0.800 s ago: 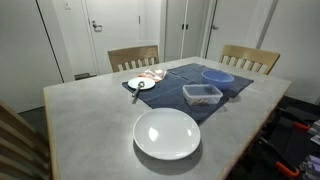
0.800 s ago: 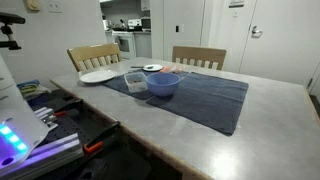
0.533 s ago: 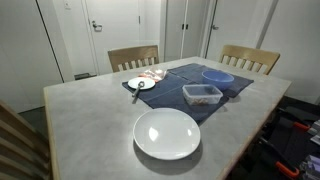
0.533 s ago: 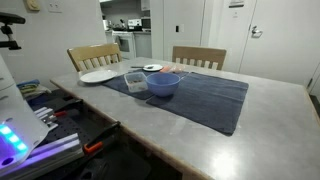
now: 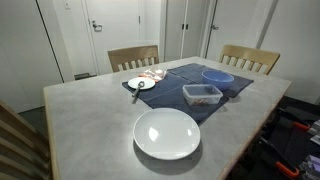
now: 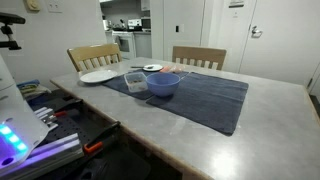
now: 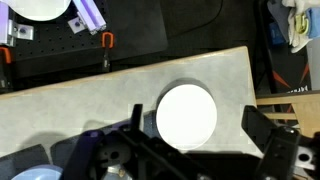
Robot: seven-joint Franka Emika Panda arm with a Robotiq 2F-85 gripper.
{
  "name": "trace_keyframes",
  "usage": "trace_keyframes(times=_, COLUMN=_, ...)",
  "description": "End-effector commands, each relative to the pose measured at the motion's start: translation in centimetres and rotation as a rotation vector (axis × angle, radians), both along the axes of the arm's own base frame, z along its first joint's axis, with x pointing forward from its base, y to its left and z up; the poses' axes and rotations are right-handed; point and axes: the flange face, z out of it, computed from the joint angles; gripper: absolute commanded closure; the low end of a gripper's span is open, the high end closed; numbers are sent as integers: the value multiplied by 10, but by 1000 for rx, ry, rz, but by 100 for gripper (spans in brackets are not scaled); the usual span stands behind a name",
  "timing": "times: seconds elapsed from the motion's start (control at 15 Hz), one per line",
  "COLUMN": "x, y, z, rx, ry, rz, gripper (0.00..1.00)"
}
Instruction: Pour the things in the lunchbox into the bowl
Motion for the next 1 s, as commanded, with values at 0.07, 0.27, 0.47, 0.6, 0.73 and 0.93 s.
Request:
trace_keyframes(times=0.07, x=36, y=-13, z=-8, rx=25, ry=46, rz=-53, gripper=0)
trace_keyframes(times=0.27, x=56, y=-18, z=-16, rx=49, ry=68, rz=-76, gripper=0)
trace_keyframes(times=0.47, x=79, y=-18, z=-28, rx=67, ry=71, rz=-129, gripper=0)
trace_keyframes(times=0.6, x=94, y=-20, z=-37, rx=70, ry=62, rz=-182, gripper=0)
trace_keyframes(times=0.73, x=108, y=-24, z=-48, rx=65, ry=48, rz=-243, gripper=0)
trace_keyframes(times=0.93, x=124, y=-28, z=-70, rx=46, ry=43, rz=-318, gripper=0)
